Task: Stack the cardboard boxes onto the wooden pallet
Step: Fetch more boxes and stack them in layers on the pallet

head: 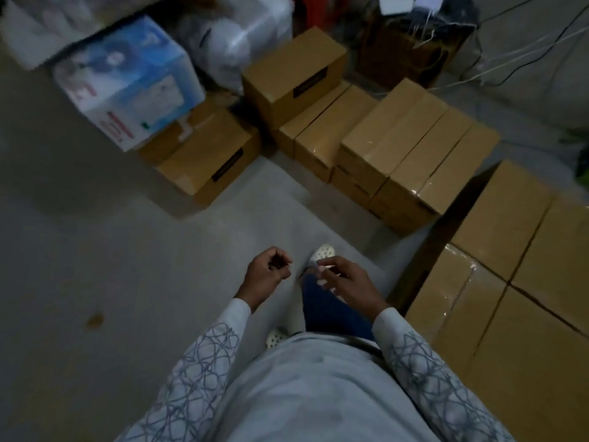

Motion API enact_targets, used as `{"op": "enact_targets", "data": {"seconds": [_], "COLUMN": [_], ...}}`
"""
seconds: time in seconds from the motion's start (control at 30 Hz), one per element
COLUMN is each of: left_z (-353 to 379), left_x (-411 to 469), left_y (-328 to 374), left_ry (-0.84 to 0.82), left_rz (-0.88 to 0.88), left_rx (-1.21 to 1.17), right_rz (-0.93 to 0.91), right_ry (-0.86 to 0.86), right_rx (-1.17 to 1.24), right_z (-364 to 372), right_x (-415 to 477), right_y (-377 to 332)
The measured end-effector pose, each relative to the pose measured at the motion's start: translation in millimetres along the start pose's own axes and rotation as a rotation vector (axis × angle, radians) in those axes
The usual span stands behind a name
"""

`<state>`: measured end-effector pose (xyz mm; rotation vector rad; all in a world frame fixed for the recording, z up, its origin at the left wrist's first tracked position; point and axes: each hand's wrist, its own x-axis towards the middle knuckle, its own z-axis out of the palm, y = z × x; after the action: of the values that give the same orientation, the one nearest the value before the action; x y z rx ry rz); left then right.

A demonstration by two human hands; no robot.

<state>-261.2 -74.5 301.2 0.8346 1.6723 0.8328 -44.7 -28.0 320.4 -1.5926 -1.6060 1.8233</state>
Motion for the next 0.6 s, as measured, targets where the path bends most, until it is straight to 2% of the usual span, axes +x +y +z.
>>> {"op": "enact_targets", "data": {"seconds": [0.13, 0.27, 0.4, 0.5, 0.6], "left_z": [-5.1, -20.3, -37.9, -53.3, -66.5], "left_x": [92.7, 188.5, 275.1, 331.6, 378.1], "left_y": [27.7, 79.6, 147.6, 183.6, 198.2], "left_ry": [-0.040, -0.059, 0.019, 0.128, 0.116], "left_rz": [-0.053, -0.069, -0.034, -0.034, -0.132], "left_rx": [0.045, 0.096, 0.034, -0.041, -0.083], "right_rz": [0.036, 0.038, 0.002, 0.027, 0.057], "right_ry": [0.066, -0.018, 0.107, 0.098, 0.066], "right_rx": [0.068, 0.037, 0.049, 0.052, 0.035], "right_z": [-26.6, -74.3, -119.3, -134.7, -137.1], "right_x": [102.6, 202.9, 285.1, 339.5, 387.4], "right_y": [-31.6, -96.7, -166.9, -206.4, -236.3]}}
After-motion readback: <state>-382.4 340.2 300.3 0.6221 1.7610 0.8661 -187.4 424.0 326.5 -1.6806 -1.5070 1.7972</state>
